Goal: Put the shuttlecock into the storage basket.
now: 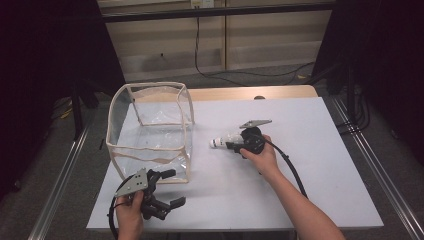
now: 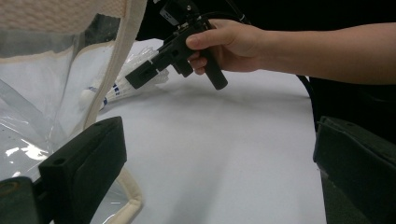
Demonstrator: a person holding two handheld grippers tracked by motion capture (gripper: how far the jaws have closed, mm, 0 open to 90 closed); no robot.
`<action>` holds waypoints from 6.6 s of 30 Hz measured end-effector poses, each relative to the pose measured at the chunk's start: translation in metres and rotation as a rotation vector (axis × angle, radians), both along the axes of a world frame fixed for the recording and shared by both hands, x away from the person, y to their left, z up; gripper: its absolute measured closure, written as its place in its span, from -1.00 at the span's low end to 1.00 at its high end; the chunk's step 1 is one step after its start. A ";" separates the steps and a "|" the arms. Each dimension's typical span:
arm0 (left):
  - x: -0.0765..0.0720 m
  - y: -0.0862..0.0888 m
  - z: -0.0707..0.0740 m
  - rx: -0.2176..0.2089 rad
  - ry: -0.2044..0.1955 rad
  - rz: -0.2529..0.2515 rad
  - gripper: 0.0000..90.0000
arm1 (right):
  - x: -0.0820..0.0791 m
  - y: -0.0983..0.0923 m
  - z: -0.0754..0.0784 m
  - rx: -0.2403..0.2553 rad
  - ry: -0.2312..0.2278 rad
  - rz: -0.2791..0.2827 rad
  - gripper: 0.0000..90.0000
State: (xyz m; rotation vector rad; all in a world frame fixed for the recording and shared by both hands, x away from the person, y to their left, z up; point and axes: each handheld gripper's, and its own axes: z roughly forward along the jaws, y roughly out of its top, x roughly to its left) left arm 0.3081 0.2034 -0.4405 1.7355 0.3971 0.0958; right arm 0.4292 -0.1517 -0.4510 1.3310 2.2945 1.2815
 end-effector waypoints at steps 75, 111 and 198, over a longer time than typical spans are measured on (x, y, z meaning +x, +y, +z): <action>-0.001 0.001 0.002 -0.004 -0.013 0.007 -0.94 | -0.013 -0.022 0.060 -0.015 -0.027 0.043 0.98; -0.001 0.003 0.003 -0.009 -0.018 0.011 -0.94 | -0.015 -0.021 0.115 -0.043 -0.050 0.066 0.98; -0.001 0.008 0.003 -0.030 -0.021 0.022 -0.94 | 0.002 0.030 0.228 -0.093 -0.121 0.115 0.98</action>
